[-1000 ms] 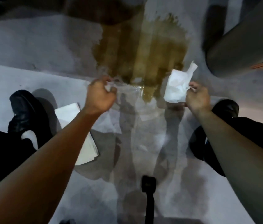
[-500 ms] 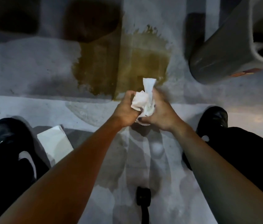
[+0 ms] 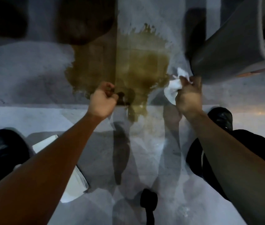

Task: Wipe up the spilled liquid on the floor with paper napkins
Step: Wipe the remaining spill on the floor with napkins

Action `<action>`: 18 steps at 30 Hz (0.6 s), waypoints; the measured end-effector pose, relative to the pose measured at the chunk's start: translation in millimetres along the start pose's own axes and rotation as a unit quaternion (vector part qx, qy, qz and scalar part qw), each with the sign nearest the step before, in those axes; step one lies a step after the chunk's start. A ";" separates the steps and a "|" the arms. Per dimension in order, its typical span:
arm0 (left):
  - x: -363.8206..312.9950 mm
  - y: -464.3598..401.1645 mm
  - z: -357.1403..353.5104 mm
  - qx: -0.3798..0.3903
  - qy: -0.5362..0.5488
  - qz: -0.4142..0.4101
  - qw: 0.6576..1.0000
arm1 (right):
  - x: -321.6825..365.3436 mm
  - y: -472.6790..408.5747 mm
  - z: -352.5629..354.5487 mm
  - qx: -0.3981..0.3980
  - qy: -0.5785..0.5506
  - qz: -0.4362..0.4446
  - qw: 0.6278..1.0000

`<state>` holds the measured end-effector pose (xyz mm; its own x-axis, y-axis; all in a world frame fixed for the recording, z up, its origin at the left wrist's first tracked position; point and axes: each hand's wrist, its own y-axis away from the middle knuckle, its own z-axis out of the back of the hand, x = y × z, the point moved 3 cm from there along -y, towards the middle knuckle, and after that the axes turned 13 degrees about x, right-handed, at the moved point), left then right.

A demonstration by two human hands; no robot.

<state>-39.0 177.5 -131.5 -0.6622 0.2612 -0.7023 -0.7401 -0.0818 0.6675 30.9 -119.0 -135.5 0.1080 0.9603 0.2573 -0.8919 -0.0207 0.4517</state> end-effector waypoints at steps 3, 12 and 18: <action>0.4 1.1 12.2 -0.013 -0.027 0.017 0.999 | 14.6 -21.5 1.6 0.032 0.018 -0.031 0.999; 43.1 9.9 42.3 -0.087 -0.312 0.105 0.940 | 70.8 55.0 -89.6 0.155 0.123 -0.011 0.980; 81.4 22.4 84.0 -0.114 -0.312 0.176 0.927 | 70.3 58.2 -69.6 0.102 0.065 0.030 0.992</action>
<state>-99.7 277.7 -152.9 -0.7230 0.6797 -0.1232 -0.5435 -0.4496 0.7088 -43.9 -33.3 -150.6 -0.0124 0.9832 0.1819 -0.7862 -0.1220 0.6058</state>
